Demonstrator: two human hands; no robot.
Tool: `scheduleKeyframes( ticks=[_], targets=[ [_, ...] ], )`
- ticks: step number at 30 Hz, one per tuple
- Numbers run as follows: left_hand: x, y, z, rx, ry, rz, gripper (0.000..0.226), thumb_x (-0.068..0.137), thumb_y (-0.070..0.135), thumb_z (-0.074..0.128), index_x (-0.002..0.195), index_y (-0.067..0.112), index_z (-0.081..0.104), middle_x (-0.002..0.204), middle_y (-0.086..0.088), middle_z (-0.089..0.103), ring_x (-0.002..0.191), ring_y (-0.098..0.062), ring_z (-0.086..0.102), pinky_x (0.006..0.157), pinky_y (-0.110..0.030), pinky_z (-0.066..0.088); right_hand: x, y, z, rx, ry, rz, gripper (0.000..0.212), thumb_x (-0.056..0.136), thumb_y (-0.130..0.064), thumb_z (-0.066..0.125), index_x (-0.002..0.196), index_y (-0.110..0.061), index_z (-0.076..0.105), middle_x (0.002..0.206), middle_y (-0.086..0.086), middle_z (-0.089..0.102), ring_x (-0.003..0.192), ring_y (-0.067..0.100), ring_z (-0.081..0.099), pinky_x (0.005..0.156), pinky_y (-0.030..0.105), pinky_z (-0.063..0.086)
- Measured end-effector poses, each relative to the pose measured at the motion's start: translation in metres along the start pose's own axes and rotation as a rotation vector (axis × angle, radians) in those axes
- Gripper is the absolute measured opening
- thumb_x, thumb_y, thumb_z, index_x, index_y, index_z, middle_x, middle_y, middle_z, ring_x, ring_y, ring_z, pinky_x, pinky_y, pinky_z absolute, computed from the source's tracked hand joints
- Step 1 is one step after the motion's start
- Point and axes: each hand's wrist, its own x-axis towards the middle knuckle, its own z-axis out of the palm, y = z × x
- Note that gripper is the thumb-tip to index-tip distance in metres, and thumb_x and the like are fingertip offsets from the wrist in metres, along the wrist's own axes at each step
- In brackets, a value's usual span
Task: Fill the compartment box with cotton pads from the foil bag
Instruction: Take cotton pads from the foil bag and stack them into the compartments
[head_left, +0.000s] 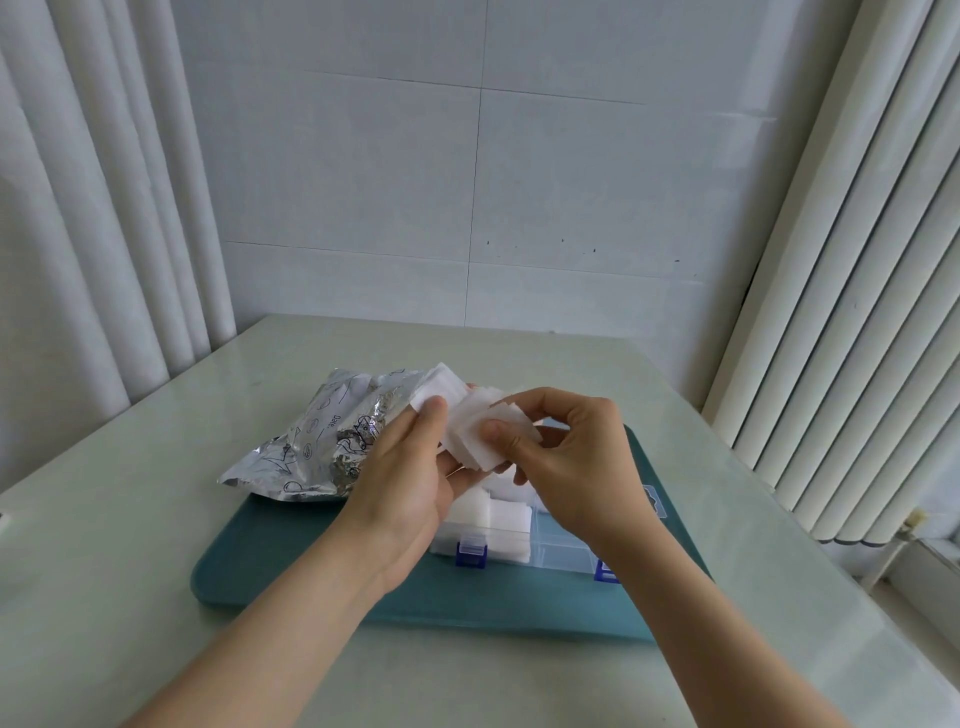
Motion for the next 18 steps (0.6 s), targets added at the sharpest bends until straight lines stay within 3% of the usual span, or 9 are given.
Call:
scheduleKeyframes(
  ticks=[6,9,12,18],
  targets=[
    [-0.001,-0.004,0.001,-0.017,-0.014,-0.013,0.039,0.116,0.017,0.033,0.136,0.003,0.064,0.126,-0.024,0.073,0.124,-0.038,0.068,0.113,-0.054,0.049,-0.002,-0.003,0.004,0.108,0.049,0.092,0.033,0.079,-0.007,0.091,0.107,-0.014,0.074,0.079,0.008,0.078,0.057,0.031,0.075,0.058,0.040,0.064],
    [-0.003,-0.003,0.004,-0.024,-0.049,0.004,0.037,0.115,0.012,0.033,0.135,0.004,0.063,0.124,-0.025,0.073,0.121,-0.042,0.069,0.103,-0.053,0.055,-0.004,-0.003,0.009,0.171,0.079,0.130,0.037,0.078,-0.006,0.092,0.107,-0.014,0.072,0.083,0.011,0.078,0.065,0.031,0.078,0.063,0.046,0.066],
    [-0.004,0.000,0.005,-0.024,-0.059,0.001,0.036,0.114,0.007,0.034,0.132,0.003,0.064,0.120,-0.024,0.075,0.112,-0.039,0.074,0.083,-0.041,0.063,-0.004,0.000,0.013,0.122,0.142,0.114,0.037,0.077,-0.011,0.094,0.106,-0.018,0.073,0.088,0.009,0.076,0.068,0.027,0.078,0.062,0.045,0.066],
    [-0.003,-0.001,0.004,-0.041,-0.051,-0.026,0.038,0.115,0.016,0.036,0.133,0.000,0.066,0.126,-0.021,0.074,0.117,-0.033,0.072,0.099,-0.049,0.056,-0.006,0.002,0.015,-0.038,0.210,0.051,0.033,0.078,-0.019,0.094,0.103,-0.025,0.073,0.106,-0.004,0.067,0.061,0.020,0.075,0.057,0.027,0.060]
  ],
)
